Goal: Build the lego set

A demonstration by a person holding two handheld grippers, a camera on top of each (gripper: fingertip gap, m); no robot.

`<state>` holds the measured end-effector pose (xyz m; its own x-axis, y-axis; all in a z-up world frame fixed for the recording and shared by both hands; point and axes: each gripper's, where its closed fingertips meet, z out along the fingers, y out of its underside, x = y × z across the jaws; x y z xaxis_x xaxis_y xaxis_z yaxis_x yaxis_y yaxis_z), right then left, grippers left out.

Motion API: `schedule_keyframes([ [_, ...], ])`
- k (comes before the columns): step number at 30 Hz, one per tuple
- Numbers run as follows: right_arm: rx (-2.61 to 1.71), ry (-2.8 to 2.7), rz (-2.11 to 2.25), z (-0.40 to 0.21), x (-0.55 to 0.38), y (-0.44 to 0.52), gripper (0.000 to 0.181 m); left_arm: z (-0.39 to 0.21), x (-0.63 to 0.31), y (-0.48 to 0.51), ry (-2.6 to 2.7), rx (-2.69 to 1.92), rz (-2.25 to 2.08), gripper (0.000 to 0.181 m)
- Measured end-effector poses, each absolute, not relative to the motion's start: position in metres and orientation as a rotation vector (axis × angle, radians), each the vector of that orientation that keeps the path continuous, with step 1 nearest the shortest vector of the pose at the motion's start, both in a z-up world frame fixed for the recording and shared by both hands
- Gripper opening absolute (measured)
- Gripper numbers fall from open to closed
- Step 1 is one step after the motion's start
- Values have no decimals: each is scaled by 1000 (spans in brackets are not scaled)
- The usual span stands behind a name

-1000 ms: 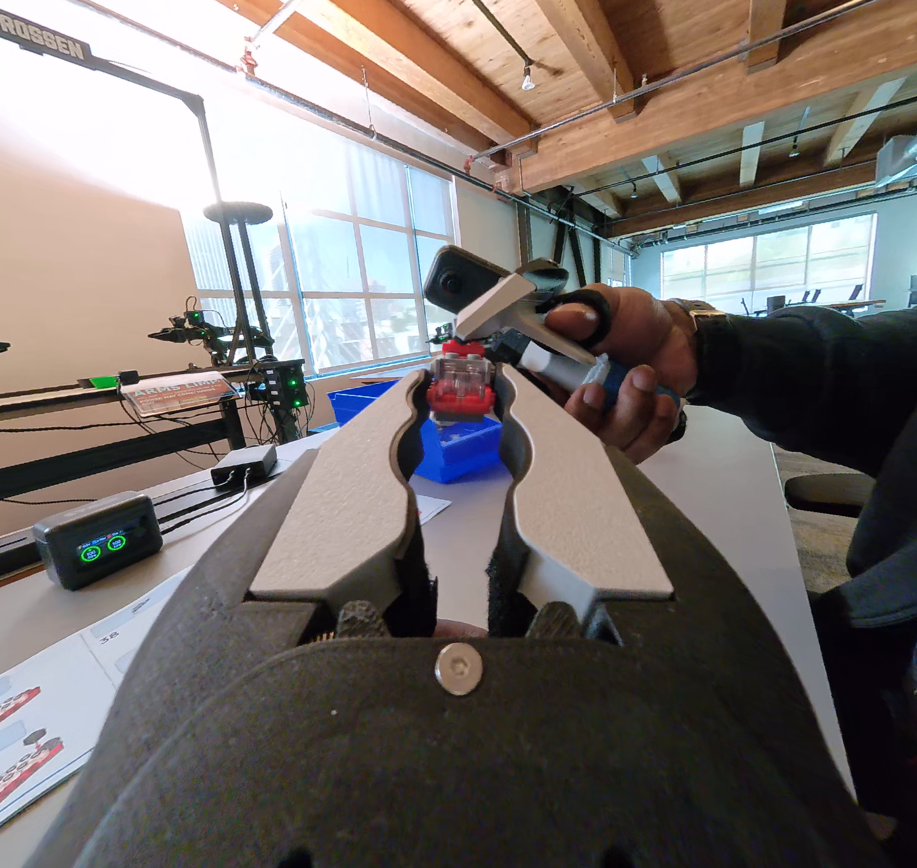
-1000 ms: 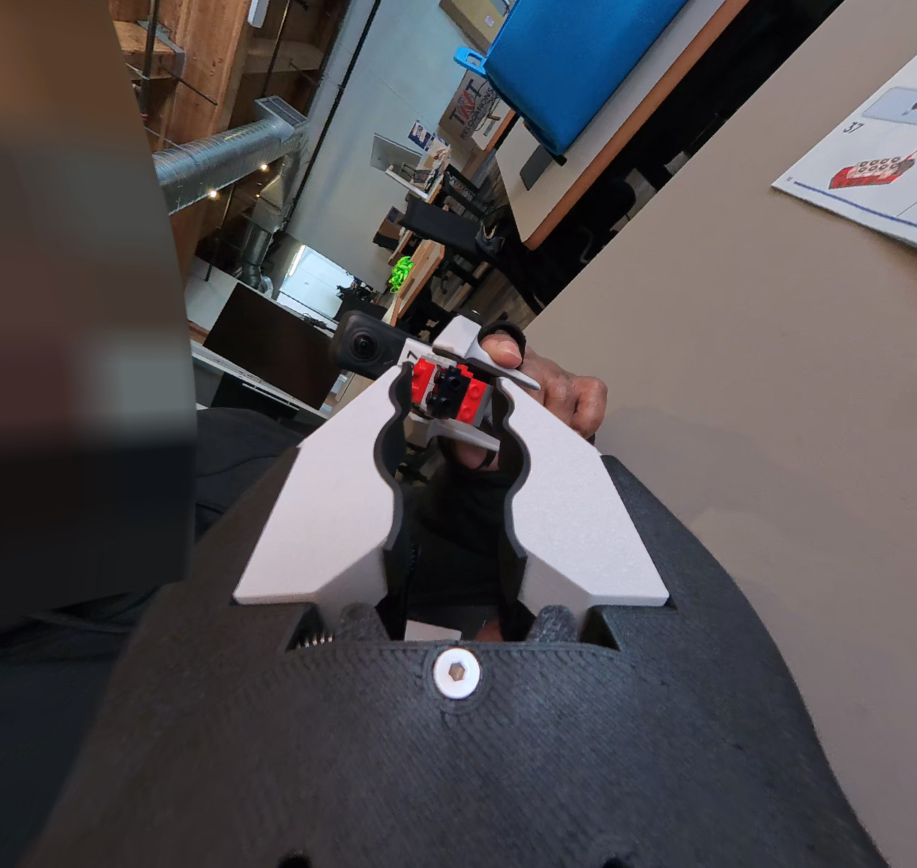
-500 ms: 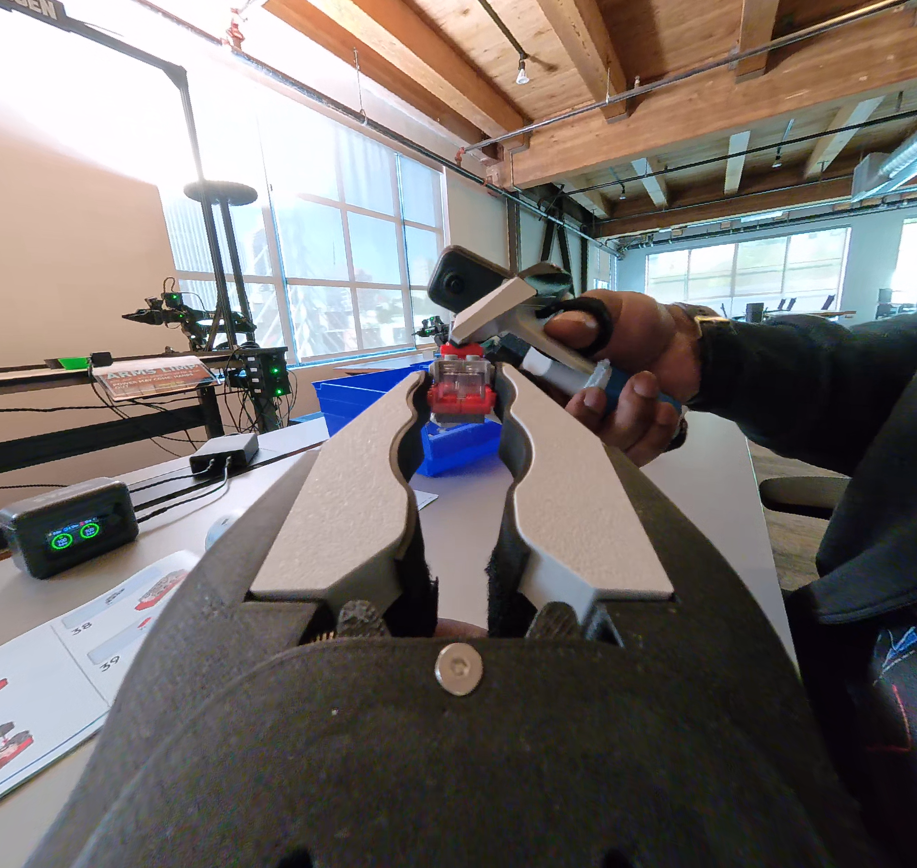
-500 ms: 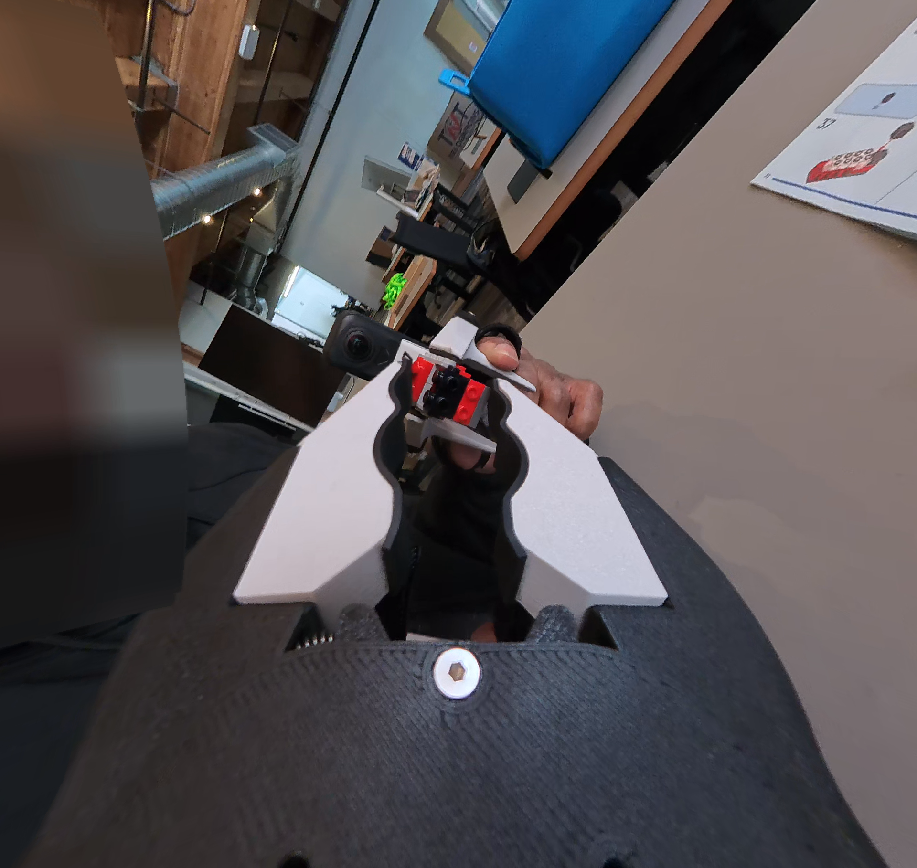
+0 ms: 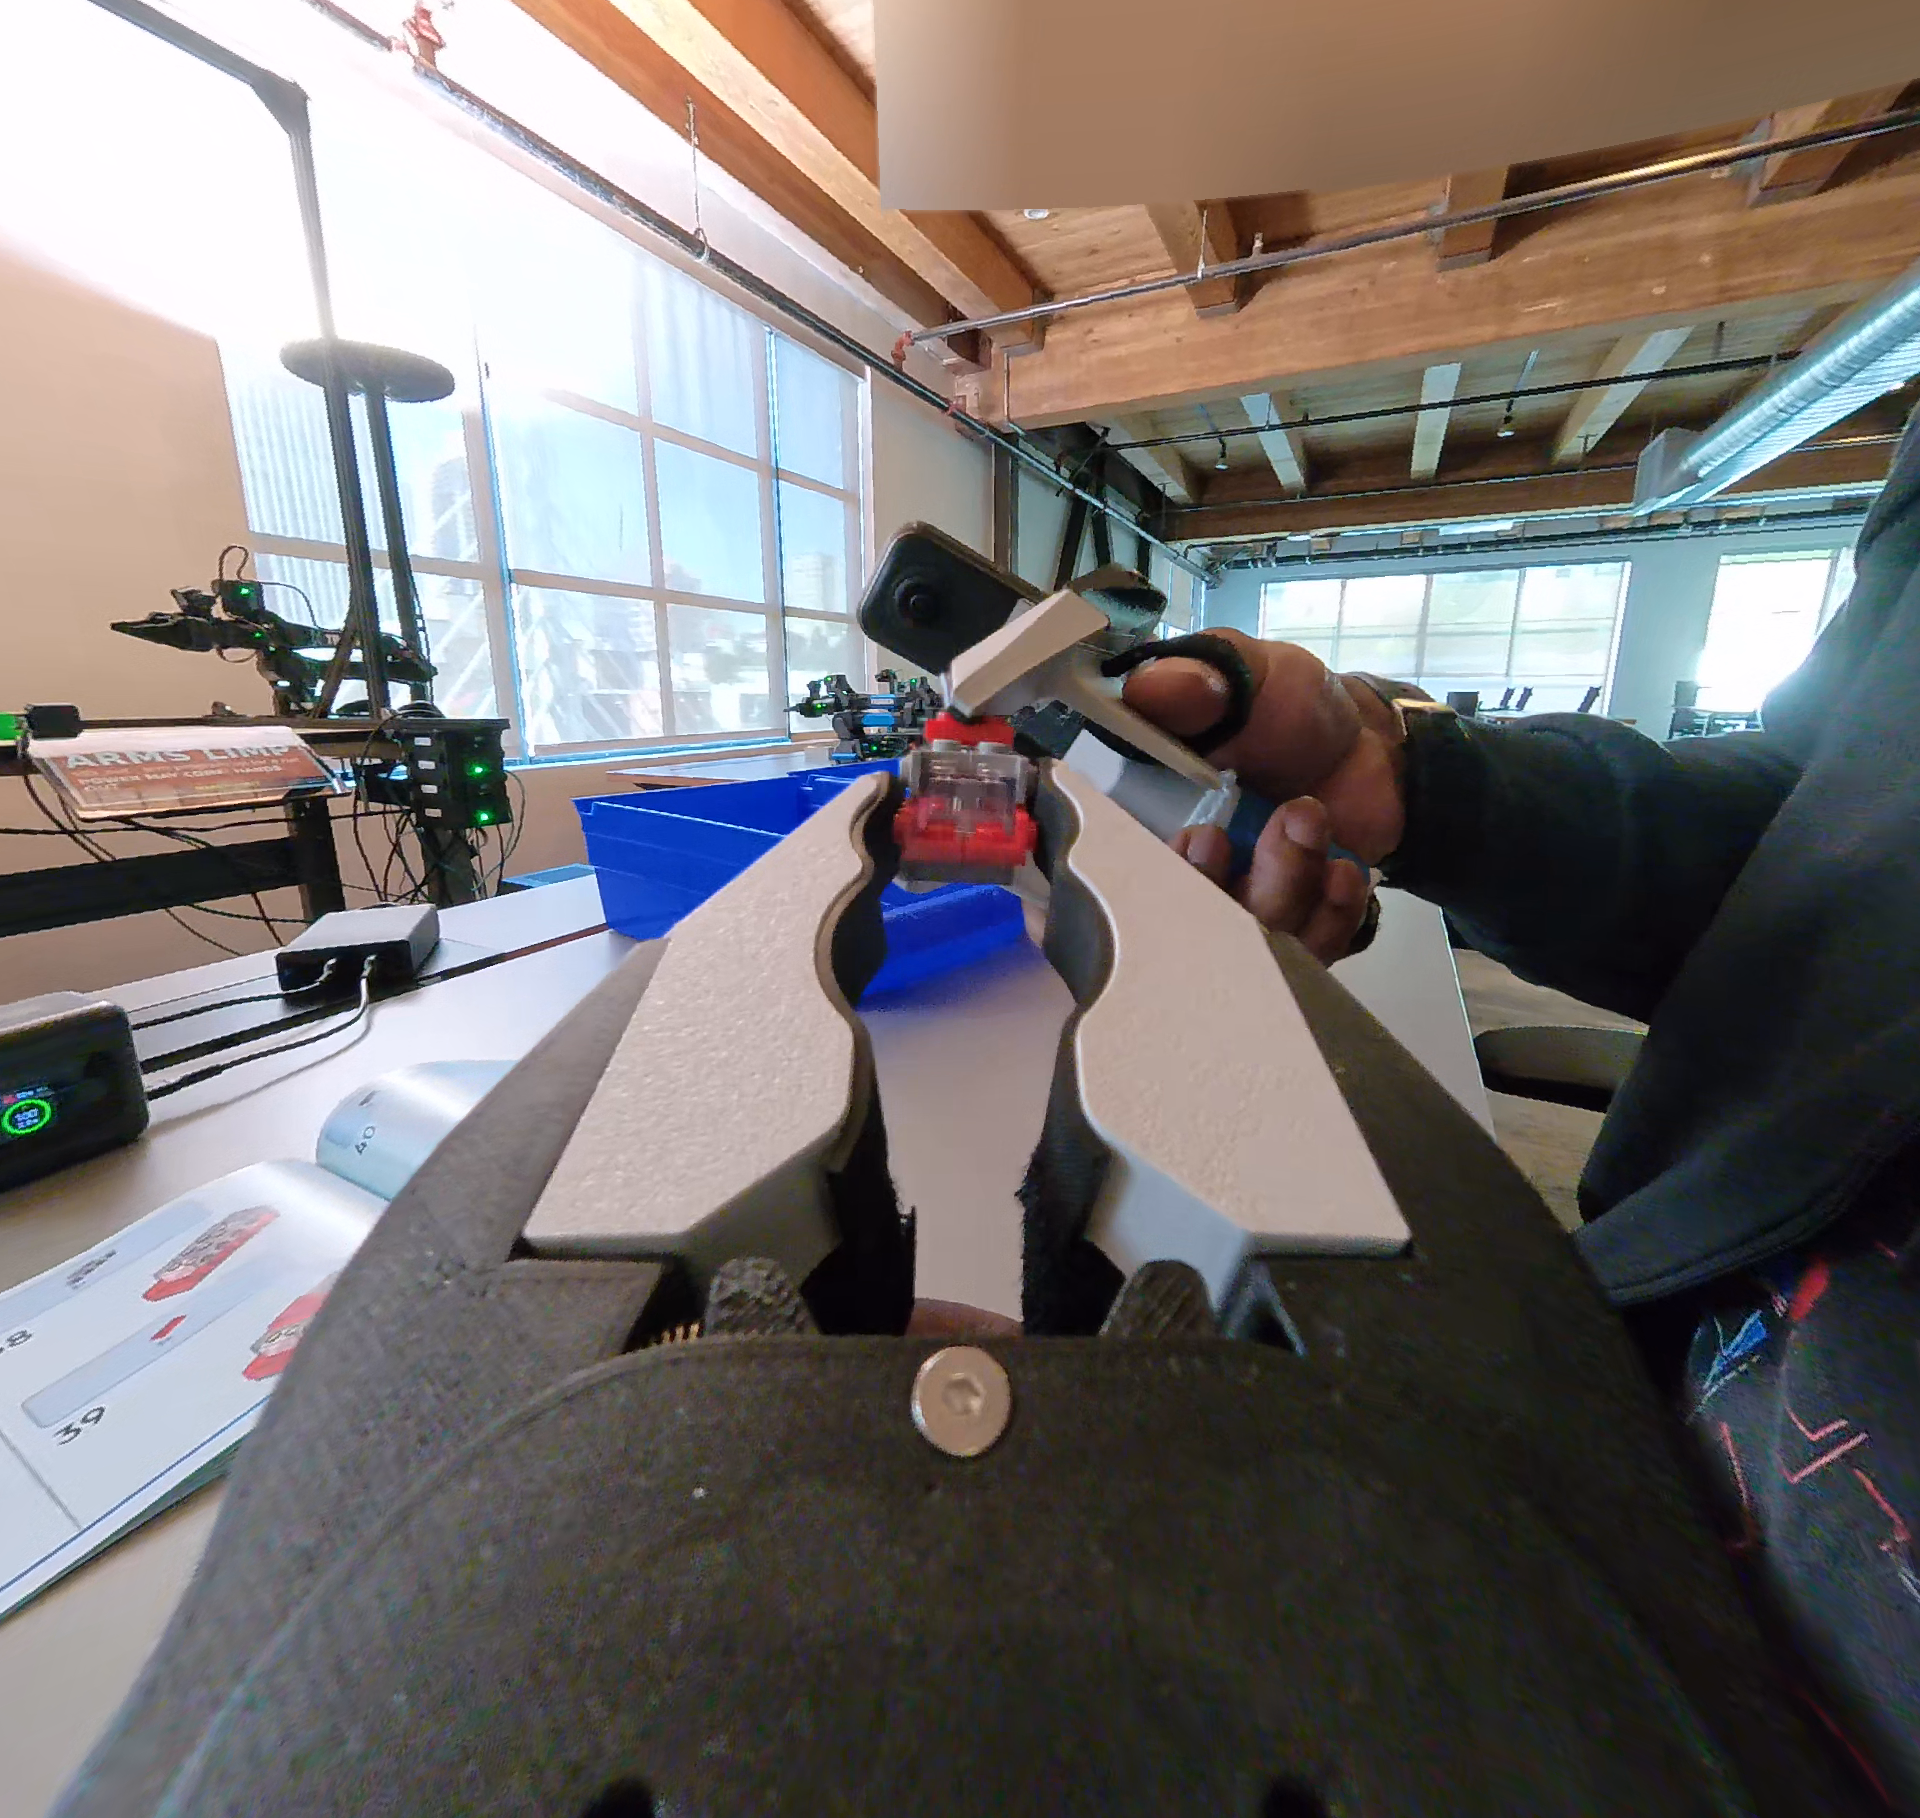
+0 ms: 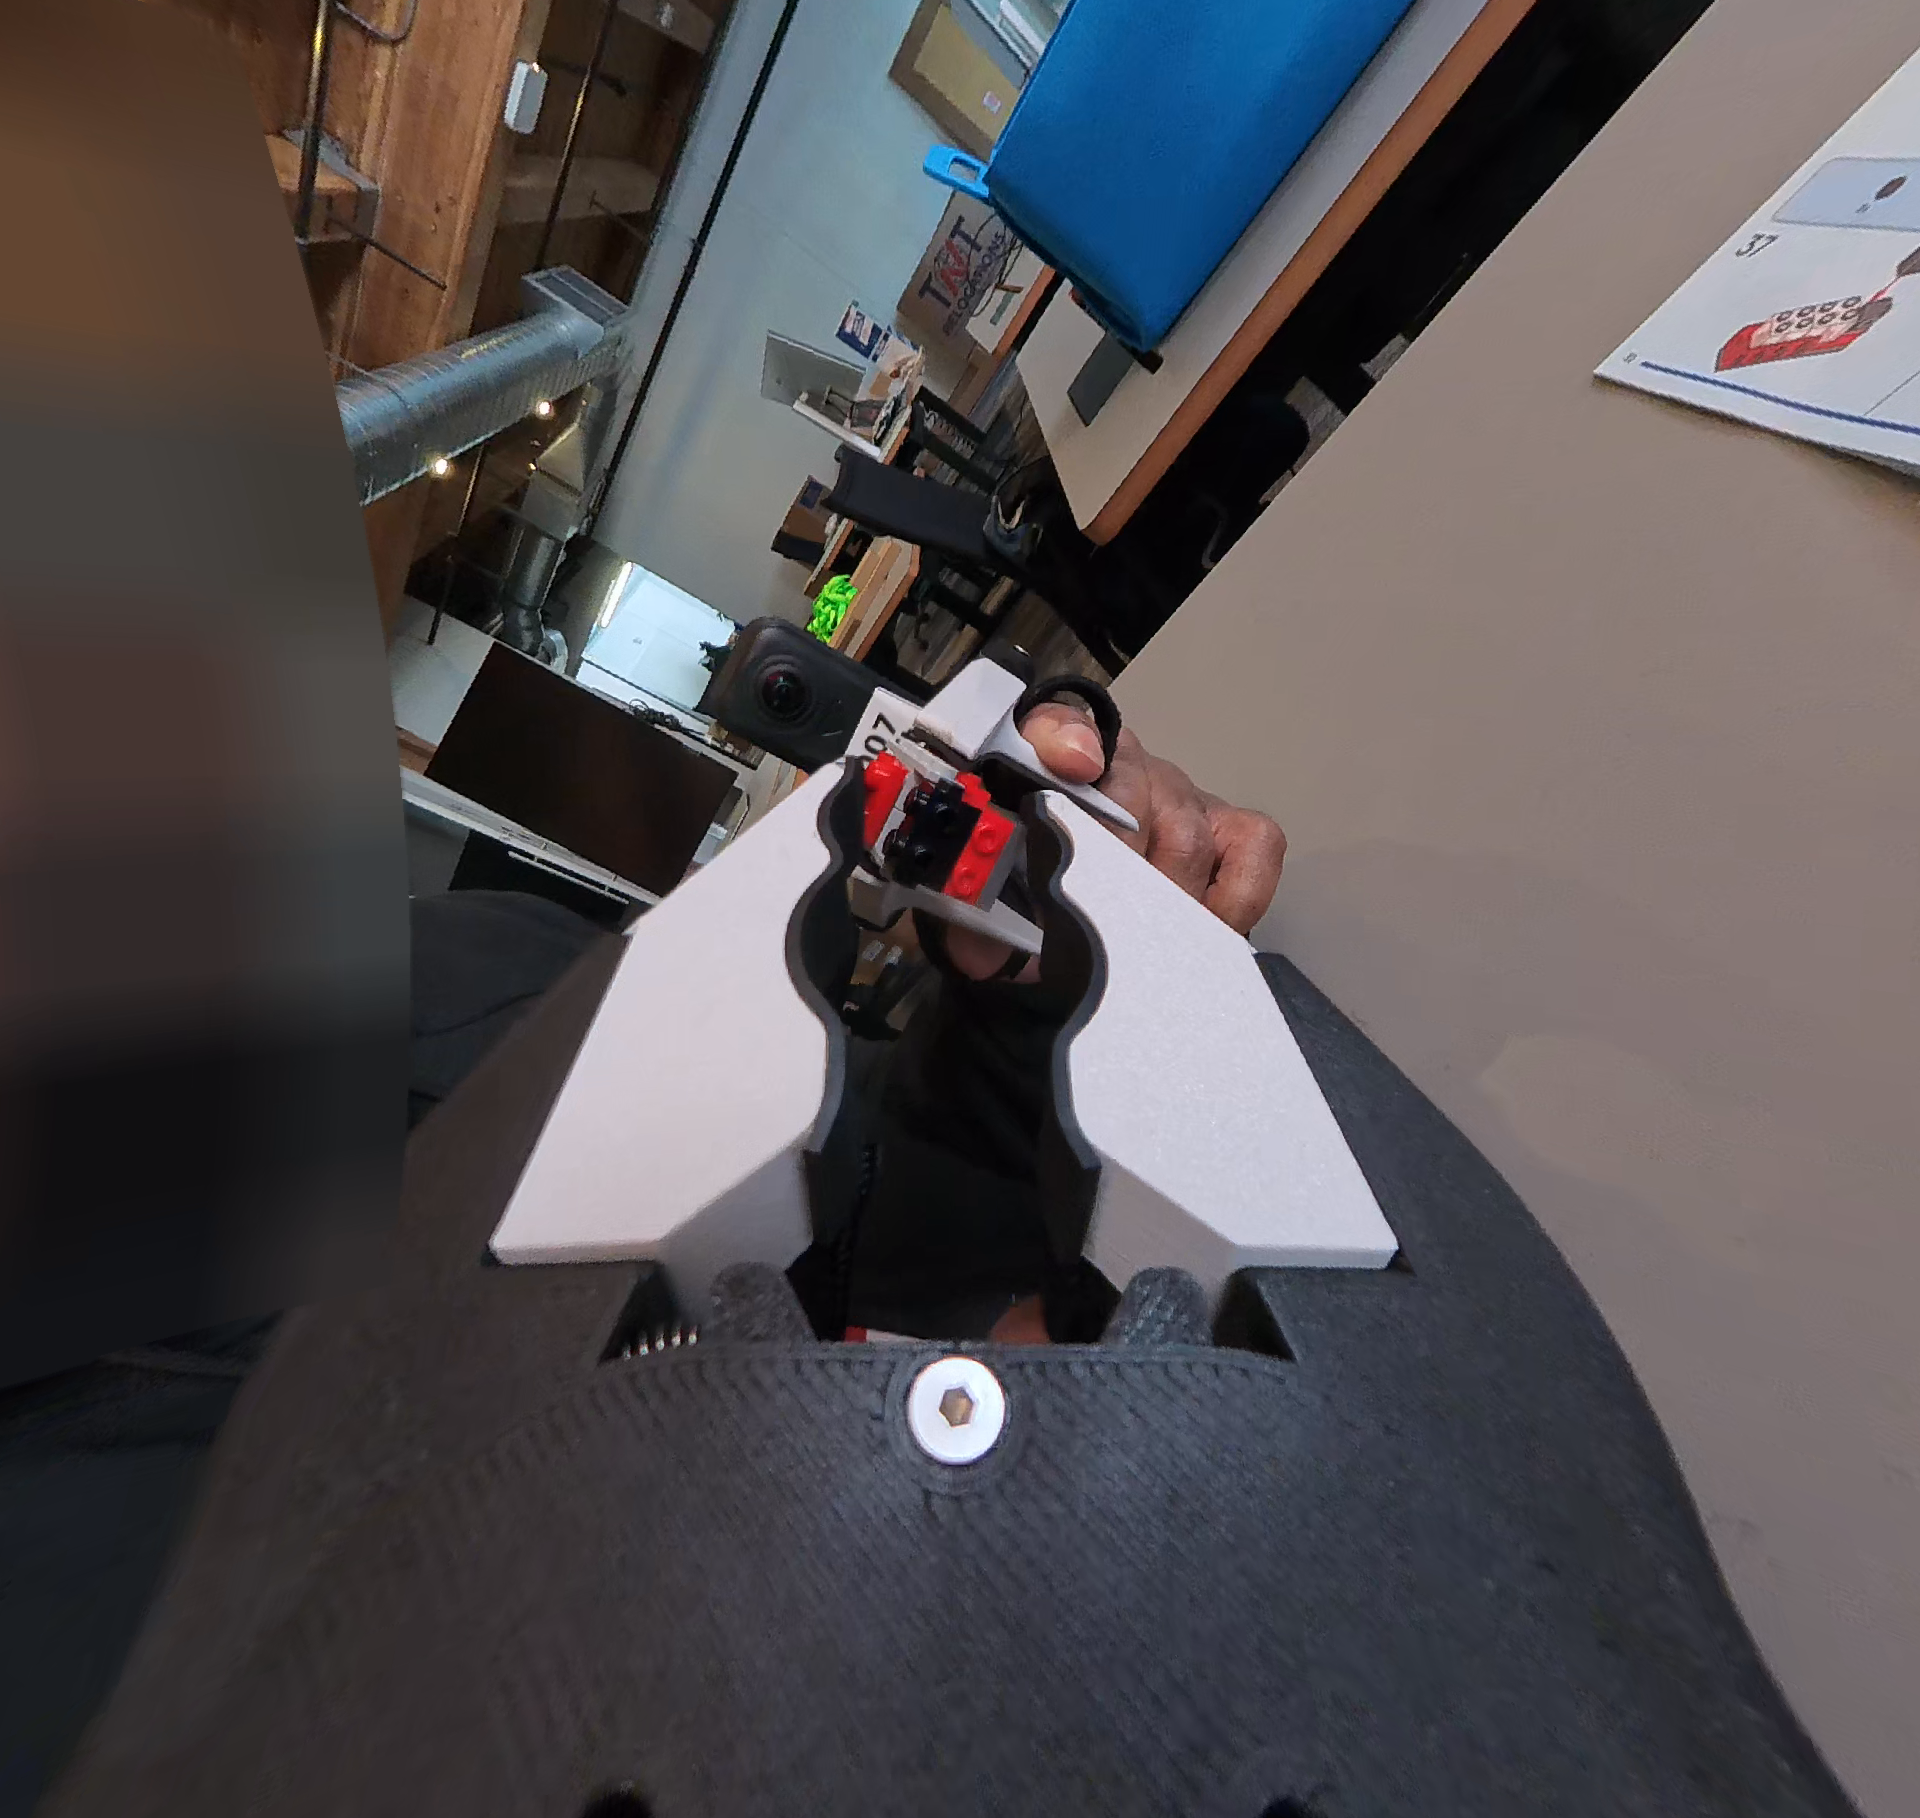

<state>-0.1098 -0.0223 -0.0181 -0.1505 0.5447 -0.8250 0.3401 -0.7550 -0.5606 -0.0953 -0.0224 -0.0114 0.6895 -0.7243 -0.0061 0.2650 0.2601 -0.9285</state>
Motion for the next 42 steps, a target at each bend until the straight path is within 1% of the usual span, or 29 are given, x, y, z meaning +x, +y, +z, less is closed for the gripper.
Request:
schedule_keyframes([
  [26, -1922, -1041, 2092, -17, -110, -30, 28, -7, -94, -29, 502, -1082, -746, 25],
  [30, -1917, -992, 2065, -15, -113, -25, 29, -7, -97, -25, 478, -1088, -724, 25],
  [31, -1929, -978, 2059, -16, -113, -24, 33, -6, -97, -26, 480, -1085, -722, 25],
  [33, -1949, -974, 2034, -21, -114, -22, 47, -5, -97, -27, 481, -1077, -721, 25],
  [42, -1935, -943, 2100, -18, -112, -24, 41, -5, -96, -27, 488, -1072, -694, 25],
])
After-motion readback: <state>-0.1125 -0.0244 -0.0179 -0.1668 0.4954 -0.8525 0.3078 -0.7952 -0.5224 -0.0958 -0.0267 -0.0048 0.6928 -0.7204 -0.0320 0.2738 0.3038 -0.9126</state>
